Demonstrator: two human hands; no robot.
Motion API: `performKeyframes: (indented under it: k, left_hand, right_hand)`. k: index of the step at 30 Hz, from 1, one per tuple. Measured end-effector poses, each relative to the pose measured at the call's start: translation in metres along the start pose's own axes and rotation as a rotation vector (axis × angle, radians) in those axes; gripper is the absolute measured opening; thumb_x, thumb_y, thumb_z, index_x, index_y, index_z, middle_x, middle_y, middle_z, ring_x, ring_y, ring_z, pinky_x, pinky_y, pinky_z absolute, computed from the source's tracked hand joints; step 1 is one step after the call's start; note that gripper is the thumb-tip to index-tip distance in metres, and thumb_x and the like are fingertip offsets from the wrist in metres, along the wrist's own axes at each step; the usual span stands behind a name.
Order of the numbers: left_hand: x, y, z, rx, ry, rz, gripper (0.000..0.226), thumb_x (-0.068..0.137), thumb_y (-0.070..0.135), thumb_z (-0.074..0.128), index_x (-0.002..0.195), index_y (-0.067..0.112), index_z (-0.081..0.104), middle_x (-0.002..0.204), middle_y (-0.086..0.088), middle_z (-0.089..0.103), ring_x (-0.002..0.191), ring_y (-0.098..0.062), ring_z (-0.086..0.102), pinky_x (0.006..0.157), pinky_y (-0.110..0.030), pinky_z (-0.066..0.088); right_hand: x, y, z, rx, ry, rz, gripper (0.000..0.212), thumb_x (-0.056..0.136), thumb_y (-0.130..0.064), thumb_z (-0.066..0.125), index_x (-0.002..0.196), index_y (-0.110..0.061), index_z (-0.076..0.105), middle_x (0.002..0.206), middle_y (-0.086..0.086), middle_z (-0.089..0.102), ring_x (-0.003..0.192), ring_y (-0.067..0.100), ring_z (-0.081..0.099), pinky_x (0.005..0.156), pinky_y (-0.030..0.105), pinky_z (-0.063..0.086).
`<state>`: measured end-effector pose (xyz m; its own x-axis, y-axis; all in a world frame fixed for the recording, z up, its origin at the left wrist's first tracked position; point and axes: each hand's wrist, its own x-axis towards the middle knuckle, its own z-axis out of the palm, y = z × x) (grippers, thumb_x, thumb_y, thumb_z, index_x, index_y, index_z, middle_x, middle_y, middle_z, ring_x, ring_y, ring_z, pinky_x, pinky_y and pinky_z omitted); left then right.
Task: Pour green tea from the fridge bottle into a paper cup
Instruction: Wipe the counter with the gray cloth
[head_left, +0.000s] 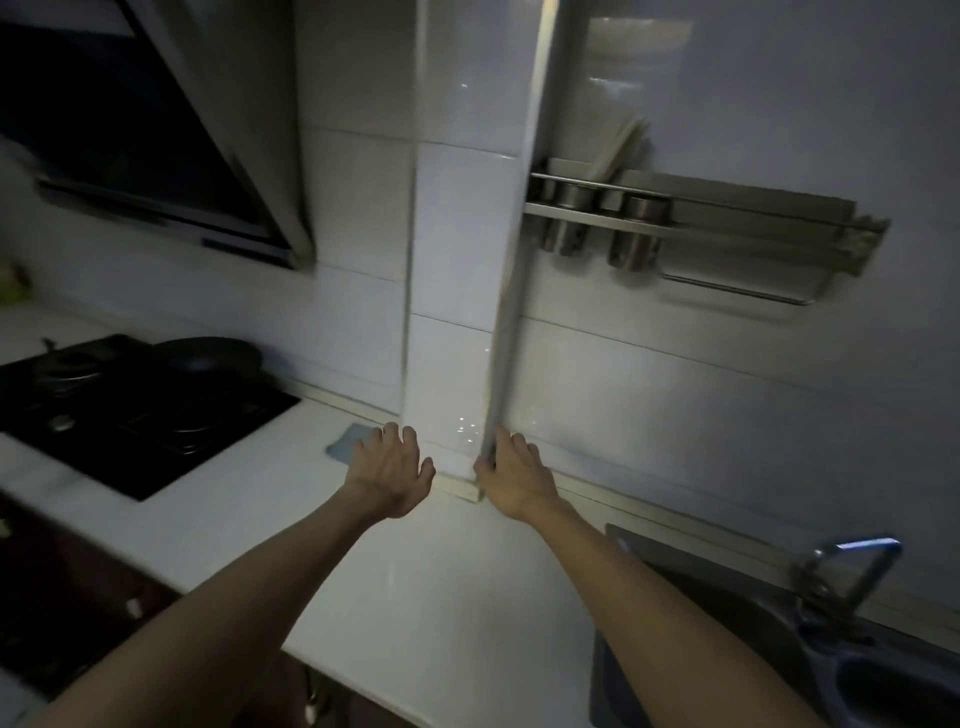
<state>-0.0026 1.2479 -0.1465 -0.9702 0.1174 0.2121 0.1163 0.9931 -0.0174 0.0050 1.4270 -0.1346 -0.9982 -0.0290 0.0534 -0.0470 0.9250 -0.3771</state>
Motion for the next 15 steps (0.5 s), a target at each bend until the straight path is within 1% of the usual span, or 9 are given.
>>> performKeyframes:
  k: [4,8,12,15]
  left_hand:
    - [-0.010,-0.062,-0.002,0.007,-0.019,-0.098,0.051,0.095,0.047,0.029,0.125,0.009,0.043,0.126,-0.015,0.048,0.109,-0.031,0.050,0.090,-0.044,0.040]
    - [-0.020,-0.111,-0.003,0.035,-0.029,-0.192,0.051,0.095,0.048,0.028,0.126,0.009,0.043,0.129,-0.016,0.047,0.112,-0.031,0.049,0.091,-0.045,0.040]
    - [-0.034,-0.152,0.000,0.069,-0.054,-0.298,0.050,0.095,0.047,0.029,0.122,0.008,0.046,0.125,-0.015,0.049,0.111,-0.032,0.050,0.092,-0.045,0.040]
    - [-0.038,-0.179,0.003,0.083,-0.069,-0.358,0.050,0.095,0.048,0.030,0.120,0.008,0.047,0.124,-0.015,0.049,0.109,-0.032,0.050,0.090,-0.045,0.040]
  right_hand:
    - [0.013,-0.052,0.021,-0.041,-0.021,-0.092,0.052,0.098,-0.040,0.036,0.143,-0.015,0.028,0.138,0.011,0.042,0.128,0.032,0.038,0.099,0.045,0.041]
    - [0.026,-0.094,0.045,-0.053,-0.076,-0.182,0.052,0.100,-0.039,0.035,0.145,-0.015,0.026,0.138,0.010,0.040,0.126,0.031,0.037,0.098,0.045,0.040]
    - [0.040,-0.131,0.070,-0.030,-0.122,-0.276,0.052,0.099,-0.037,0.036,0.145,-0.015,0.025,0.139,0.010,0.040,0.125,0.030,0.037,0.095,0.044,0.040]
    - [0.052,-0.154,0.087,-0.027,-0.142,-0.342,0.050,0.099,-0.038,0.036,0.143,-0.013,0.028,0.140,0.011,0.041,0.126,0.031,0.038,0.097,0.044,0.041]
